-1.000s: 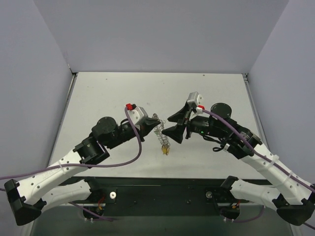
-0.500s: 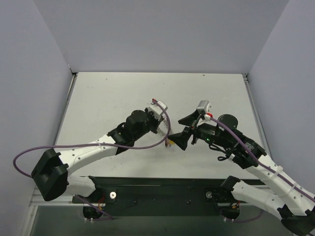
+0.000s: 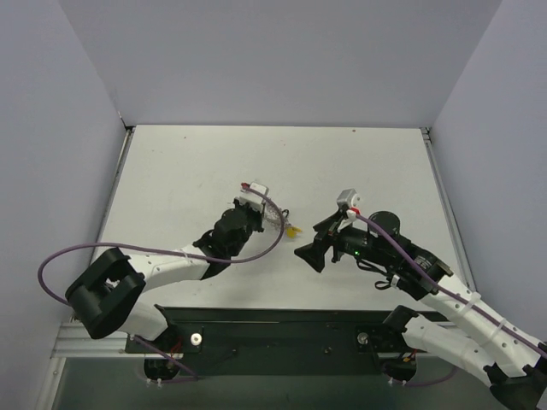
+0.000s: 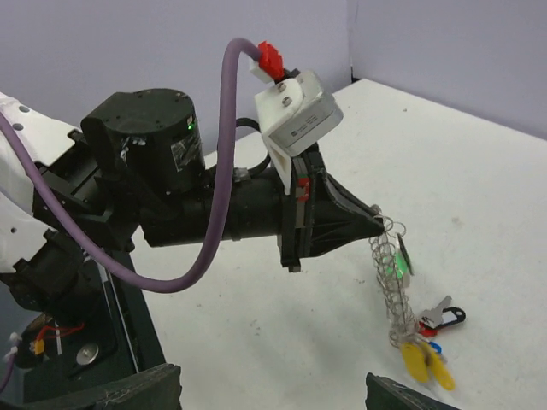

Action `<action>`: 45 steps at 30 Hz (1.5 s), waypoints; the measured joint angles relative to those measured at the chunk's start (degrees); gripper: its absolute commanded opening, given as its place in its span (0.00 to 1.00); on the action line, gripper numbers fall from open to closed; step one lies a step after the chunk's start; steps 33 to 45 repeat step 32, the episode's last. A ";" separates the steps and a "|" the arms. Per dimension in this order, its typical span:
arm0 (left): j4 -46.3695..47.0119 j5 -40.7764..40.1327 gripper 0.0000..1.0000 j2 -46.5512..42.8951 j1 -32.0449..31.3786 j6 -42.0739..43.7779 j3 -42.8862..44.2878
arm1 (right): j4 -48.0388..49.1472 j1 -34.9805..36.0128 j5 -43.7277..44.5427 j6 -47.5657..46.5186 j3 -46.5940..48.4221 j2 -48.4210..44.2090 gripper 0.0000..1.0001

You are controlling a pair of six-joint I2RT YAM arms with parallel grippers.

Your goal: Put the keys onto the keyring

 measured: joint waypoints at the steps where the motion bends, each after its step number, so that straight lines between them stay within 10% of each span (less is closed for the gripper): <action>1: 0.87 -0.72 0.04 0.52 -0.13 -1.29 -2.54 | -0.02 0.00 -0.17 0.13 -0.94 0.00 0.89; 9: 3.54 -8.52 0.84 -2.14 -6.03 -8.72 -13.09 | -0.44 0.00 -1.38 2.84 -5.29 -2.60 0.95; 20: -19.65 -12.70 0.91 -15.56 -8.90 -17.20 -3.43 | -0.39 0.00 1.73 5.88 -5.33 -3.32 1.00; 27: -30.82 -11.78 0.92 -16.92 -8.90 -23.02 -1.33 | -0.48 -0.20 18.49 10.03 -5.07 -2.69 1.00; 32: -32.17 -11.63 0.94 -18.73 -8.90 -23.63 -3.65 | -0.04 -1.33 37.70 10.47 -5.18 -2.82 1.00; 45: -32.17 -11.63 0.94 -18.73 -8.90 -23.63 -3.65 | -0.04 -1.33 37.70 10.47 -5.18 -2.82 1.00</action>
